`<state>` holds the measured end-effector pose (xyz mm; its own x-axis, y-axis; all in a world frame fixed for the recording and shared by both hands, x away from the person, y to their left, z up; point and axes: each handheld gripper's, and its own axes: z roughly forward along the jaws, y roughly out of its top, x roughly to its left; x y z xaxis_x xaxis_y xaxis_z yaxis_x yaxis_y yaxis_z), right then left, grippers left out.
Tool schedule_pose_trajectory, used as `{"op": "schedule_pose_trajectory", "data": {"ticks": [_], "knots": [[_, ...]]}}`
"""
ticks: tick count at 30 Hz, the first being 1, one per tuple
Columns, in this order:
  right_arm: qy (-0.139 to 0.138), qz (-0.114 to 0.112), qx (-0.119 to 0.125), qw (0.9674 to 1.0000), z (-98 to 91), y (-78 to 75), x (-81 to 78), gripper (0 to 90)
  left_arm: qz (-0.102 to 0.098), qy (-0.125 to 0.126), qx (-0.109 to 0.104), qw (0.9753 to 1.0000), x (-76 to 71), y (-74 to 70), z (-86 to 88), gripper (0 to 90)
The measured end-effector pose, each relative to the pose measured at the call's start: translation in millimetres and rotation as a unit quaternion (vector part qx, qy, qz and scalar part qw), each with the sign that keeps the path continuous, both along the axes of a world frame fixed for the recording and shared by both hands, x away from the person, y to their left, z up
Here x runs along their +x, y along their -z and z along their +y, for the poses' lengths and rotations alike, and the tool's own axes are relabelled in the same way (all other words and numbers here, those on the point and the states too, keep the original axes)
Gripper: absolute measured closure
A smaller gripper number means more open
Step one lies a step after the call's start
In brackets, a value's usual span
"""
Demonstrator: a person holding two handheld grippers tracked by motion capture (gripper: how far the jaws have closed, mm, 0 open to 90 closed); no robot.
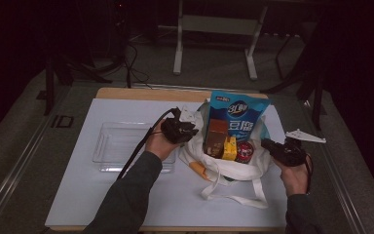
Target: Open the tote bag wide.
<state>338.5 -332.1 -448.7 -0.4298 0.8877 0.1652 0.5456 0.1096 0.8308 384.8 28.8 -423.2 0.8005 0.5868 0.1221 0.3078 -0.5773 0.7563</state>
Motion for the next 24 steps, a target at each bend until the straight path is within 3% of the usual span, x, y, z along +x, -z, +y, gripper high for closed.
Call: {"op": "schedule_pose_trajectory", "data": {"ticks": [7, 12, 15, 21, 24], "knots": [[0.002, 0.020, -0.002, 0.9998, 1.9, 10.3, 9.3, 82.6, 0.035, -0.015, 0.060, 0.9975, 17.2, 21.4, -16.9, 79.0], [0.009, 0.035, -0.005, 0.9993, 0.0, 20.9, 15.6, 82.9, 0.043, -0.020, 0.098, 0.9941, 22.5, 27.5, -27.1, 79.2], [0.015, 0.042, 0.007, 0.9990, -3.5, 26.5, 19.5, 83.3, 0.049, -0.024, 0.106, 0.9929, 25.7, 31.9, -29.2, 79.3], [0.024, 0.049, 0.006, 0.9985, -7.4, 32.8, 26.4, 84.0, 0.068, -0.033, 0.109, 0.9912, 32.5, 42.5, -28.7, 80.2], [0.030, 0.054, 0.006, 0.9980, -8.2, 39.9, 28.7, 84.0, 0.067, -0.034, 0.117, 0.9903, 32.6, 45.1, -30.9, 80.4]]}}
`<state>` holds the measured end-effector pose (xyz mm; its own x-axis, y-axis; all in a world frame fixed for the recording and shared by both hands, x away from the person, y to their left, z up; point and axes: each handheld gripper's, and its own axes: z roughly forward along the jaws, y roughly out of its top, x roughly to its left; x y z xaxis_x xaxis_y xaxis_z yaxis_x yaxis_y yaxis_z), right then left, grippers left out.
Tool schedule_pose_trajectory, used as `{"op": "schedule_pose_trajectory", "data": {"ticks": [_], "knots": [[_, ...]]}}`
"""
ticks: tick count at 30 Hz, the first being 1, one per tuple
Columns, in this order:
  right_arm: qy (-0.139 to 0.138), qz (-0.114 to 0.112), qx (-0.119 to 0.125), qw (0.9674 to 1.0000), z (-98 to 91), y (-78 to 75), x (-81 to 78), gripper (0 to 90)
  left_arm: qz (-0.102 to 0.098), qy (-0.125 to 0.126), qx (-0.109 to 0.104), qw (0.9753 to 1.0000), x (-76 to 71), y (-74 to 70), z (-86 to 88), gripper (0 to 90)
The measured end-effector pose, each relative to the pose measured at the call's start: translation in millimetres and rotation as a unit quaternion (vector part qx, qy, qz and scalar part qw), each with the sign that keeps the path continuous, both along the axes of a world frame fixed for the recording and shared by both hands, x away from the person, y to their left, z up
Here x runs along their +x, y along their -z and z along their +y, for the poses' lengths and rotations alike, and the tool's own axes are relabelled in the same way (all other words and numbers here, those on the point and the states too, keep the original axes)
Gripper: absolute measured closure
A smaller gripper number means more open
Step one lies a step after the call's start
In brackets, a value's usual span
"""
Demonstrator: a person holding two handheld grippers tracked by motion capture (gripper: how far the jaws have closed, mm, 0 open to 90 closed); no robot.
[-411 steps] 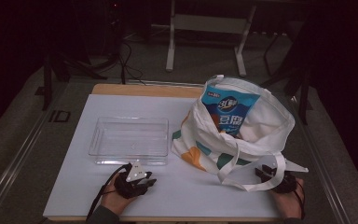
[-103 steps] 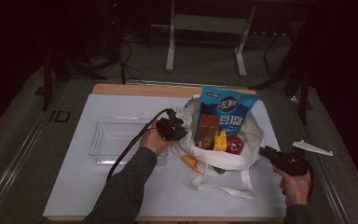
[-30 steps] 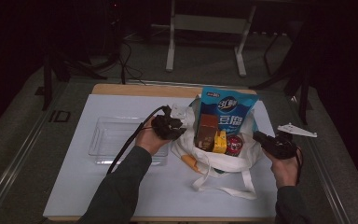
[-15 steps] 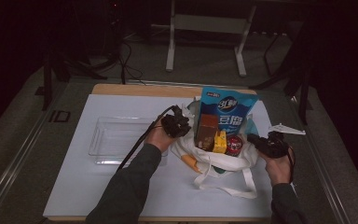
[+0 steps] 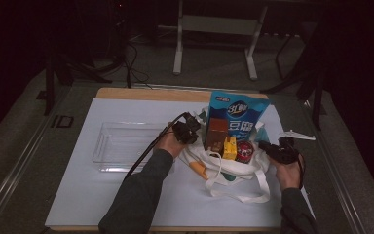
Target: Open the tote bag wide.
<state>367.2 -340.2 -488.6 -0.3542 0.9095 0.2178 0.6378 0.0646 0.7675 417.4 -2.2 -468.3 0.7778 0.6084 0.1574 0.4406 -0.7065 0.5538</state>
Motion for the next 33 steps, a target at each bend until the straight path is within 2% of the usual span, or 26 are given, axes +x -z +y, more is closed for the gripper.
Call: {"op": "schedule_pose_trajectory", "data": {"ticks": [2, 4, 9, 13, 17, 21, 25, 30, 33], "knots": [[0.002, 0.003, -0.003, 1.0000, 0.0, 3.2, 0.6, 84.0, -0.004, 0.002, 0.012, 0.9999, -1.1, 2.6, -3.1, 80.5], [0.009, 0.011, 0.005, 0.9999, -0.6, 9.9, 2.2, 83.9, -0.005, 0.000, 0.016, 0.9999, -1.7, 5.5, -5.0, 80.6], [0.013, 0.015, -0.003, 0.9998, 2.8, 9.9, 2.1, 83.6, 0.000, 0.001, 0.005, 1.0000, -2.8, 5.2, -2.5, 79.8], [0.008, 0.006, -0.007, 0.9999, 4.5, 5.7, -2.8, 82.7, 0.009, 0.017, -0.012, 0.9997, -6.6, 2.7, 0.0, 76.9], [-0.007, -0.011, -0.009, 0.9999, 5.5, -0.9, -13.4, 80.5, 0.004, 0.031, -0.016, 0.9994, -12.1, -0.1, 1.7, 74.3], [-0.015, -0.033, -0.005, 0.9993, 3.1, -9.4, -28.2, 78.9, 0.009, 0.038, -0.037, 0.9985, -16.2, -6.0, 8.3, 70.1], [-0.019, -0.047, -0.001, 0.9987, 0.6, -13.6, -45.8, 77.5, -0.001, 0.046, -0.051, 0.9976, -24.5, -10.3, 12.7, 68.7], [-0.034, -0.036, -0.009, 0.9987, 1.5, -6.8, -61.7, 76.9, -0.006, 0.055, -0.067, 0.9963, -31.9, -16.8, 16.6, 66.9], [-0.043, -0.026, -0.014, 0.9987, 4.4, -0.7, -66.3, 76.7, -0.009, 0.065, -0.069, 0.9955, -37.3, -21.1, 16.6, 66.0]]}}
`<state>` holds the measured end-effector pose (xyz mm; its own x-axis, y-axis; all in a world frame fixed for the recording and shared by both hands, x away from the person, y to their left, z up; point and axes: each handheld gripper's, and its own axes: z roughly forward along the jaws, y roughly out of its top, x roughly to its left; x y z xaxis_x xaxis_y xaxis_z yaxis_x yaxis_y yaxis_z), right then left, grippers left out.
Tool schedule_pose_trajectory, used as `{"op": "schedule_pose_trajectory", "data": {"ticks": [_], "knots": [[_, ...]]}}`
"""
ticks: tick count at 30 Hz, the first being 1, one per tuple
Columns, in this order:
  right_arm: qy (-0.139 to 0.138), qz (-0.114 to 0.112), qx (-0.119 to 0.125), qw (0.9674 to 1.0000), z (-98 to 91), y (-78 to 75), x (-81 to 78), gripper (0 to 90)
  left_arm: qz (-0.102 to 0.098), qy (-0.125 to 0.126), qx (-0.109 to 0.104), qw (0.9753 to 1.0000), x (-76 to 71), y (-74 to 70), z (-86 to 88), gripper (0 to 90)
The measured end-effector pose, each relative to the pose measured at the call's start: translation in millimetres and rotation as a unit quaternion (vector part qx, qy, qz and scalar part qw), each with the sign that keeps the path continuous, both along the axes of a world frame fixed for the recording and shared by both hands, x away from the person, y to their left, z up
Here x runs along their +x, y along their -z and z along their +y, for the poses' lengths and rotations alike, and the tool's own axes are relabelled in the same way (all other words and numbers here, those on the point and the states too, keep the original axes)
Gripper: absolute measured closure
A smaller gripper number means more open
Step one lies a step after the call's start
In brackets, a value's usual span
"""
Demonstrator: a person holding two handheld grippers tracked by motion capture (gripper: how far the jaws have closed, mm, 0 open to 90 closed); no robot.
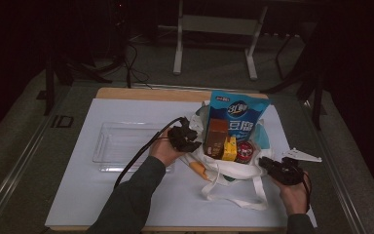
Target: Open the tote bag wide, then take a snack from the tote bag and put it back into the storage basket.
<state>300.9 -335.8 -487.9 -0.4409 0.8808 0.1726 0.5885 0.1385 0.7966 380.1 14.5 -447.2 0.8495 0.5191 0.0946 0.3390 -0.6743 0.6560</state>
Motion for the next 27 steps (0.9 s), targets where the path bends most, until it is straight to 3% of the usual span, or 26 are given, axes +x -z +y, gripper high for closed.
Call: {"op": "schedule_pose_trajectory", "data": {"ticks": [4, 9, 14, 19, 27], "knots": [[-0.005, 0.009, -0.004, 0.9999, 4.5, 11.7, 0.8, 76.6, -0.004, 0.011, 0.000, 0.9999, -5.6, -4.9, 1.3, 65.0], [-0.003, 0.022, 0.000, 0.9998, 9.7, 25.4, 6.8, 76.8, -0.003, 0.013, -0.019, 0.9997, -8.3, -9.7, 7.0, 64.4], [-0.006, 0.025, -0.013, 0.9996, 12.8, 29.1, 8.0, 77.0, 0.004, 0.019, -0.042, 0.9989, -8.2, -12.2, 11.4, 62.0], [-0.006, 0.024, -0.002, 0.9997, 10.7, 32.8, 8.0, 76.9, 0.008, 0.026, -0.063, 0.9976, -7.6, -14.1, 14.2, 59.2], [-0.007, 0.020, -0.007, 0.9998, 11.8, 34.3, 7.0, 76.8, 0.006, 0.040, -0.090, 0.9951, -4.9, -23.9, 16.7, 57.6]]}}
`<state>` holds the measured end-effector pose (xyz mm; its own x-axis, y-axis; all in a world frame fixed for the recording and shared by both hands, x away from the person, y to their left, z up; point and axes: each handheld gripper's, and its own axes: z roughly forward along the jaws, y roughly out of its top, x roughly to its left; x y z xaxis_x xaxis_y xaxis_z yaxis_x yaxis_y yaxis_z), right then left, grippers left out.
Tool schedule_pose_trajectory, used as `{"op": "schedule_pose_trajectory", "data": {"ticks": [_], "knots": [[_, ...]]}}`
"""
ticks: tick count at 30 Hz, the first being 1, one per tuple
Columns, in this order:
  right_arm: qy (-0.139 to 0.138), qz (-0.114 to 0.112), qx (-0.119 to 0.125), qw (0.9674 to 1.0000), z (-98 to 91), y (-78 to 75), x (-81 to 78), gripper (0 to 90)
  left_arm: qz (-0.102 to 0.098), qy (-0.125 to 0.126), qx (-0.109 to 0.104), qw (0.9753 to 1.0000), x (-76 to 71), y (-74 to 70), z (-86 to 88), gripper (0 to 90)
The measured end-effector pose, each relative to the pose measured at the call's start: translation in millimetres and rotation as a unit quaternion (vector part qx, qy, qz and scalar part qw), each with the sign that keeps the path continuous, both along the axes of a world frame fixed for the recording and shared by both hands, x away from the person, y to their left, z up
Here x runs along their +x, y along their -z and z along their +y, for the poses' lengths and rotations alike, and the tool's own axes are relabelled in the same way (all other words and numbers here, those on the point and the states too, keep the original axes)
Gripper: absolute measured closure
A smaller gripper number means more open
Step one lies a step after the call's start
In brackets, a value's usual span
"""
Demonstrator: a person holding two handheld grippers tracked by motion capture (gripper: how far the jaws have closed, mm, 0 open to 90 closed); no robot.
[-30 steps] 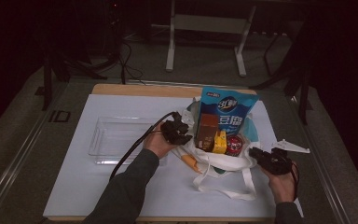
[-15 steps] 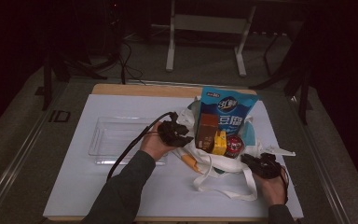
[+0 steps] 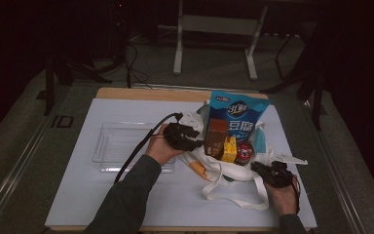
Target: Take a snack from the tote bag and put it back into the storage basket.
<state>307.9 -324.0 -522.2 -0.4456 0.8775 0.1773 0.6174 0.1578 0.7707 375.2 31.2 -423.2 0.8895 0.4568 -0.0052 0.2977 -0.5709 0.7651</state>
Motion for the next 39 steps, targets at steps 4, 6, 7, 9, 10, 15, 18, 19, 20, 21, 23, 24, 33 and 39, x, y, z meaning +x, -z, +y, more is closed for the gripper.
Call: {"op": "schedule_pose_trajectory", "data": {"ticks": [4, 6, 7, 9, 10, 15, 18, 19, 20, 21, 23, 24, 33, 39], "knots": [[0.001, 0.002, 0.007, 1.0000, -1.0, 0.9, -0.2, 76.5, 0.001, 0.003, -0.011, 0.9999, 0.9, -2.9, 3.3, 57.5], [0.000, 0.002, 0.008, 1.0000, -1.3, 0.9, 0.0, 76.4, -0.001, 0.005, -0.015, 0.9999, 0.8, -4.5, 4.1, 55.9], [0.000, 0.002, 0.007, 1.0000, -1.3, 0.9, 0.0, 76.4, -0.002, 0.009, -0.018, 0.9998, 0.9, -5.5, 4.6, 54.7], [0.000, 0.002, 0.008, 1.0000, -1.5, 1.2, -0.1, 76.4, -0.005, 0.015, -0.022, 0.9996, 1.5, -7.3, 5.4, 52.6], [0.000, 0.002, 0.010, 0.9999, -1.7, 1.3, -0.1, 76.3, -0.004, 0.019, -0.024, 0.9995, 2.2, -8.0, 5.6, 51.2], [-0.001, 0.002, 0.011, 0.9999, -2.1, 1.5, 0.1, 76.0, -0.009, 0.031, -0.028, 0.9991, 4.7, -10.7, 5.8, 46.2], [-0.001, 0.003, 0.018, 0.9998, -3.4, 2.3, 0.1, 75.7, -0.008, 0.036, -0.033, 0.9987, 6.9, -11.2, 6.9, 44.2], [-0.001, 0.003, 0.018, 0.9998, -3.4, 2.3, 0.1, 75.7, -0.008, 0.036, -0.033, 0.9987, 6.9, -11.2, 6.9, 43.7], [-0.002, 0.003, 0.021, 0.9998, -4.0, 2.7, 0.3, 75.7, -0.009, 0.042, -0.041, 0.9982, 7.7, -10.7, 7.2, 43.7], [-0.002, 0.002, 0.020, 0.9998, -4.0, 2.8, 0.2, 75.6, -0.010, 0.044, -0.043, 0.9981, 7.8, -10.5, 6.8, 41.6], [-0.002, 0.002, 0.020, 0.9998, -3.8, 2.9, 0.1, 75.5, -0.010, 0.051, -0.048, 0.9975, 7.7, -10.2, 5.5, 40.3], [-0.001, 0.002, 0.021, 0.9998, -3.9, 2.9, 0.0, 75.5, -0.012, 0.054, -0.049, 0.9973, 8.0, -10.2, 4.7, 39.2], [-0.002, 0.001, 0.021, 0.9998, -4.0, 3.1, -0.2, 75.0, -0.015, 0.069, -0.049, 0.9963, 16.6, -19.9, -8.8, 33.6], [-0.004, 0.002, 0.024, 0.9997, -4.7, 3.4, 0.1, 74.6, -0.011, 0.065, -0.066, 0.9956, 24.9, -20.9, -17.3, 29.6]]}}
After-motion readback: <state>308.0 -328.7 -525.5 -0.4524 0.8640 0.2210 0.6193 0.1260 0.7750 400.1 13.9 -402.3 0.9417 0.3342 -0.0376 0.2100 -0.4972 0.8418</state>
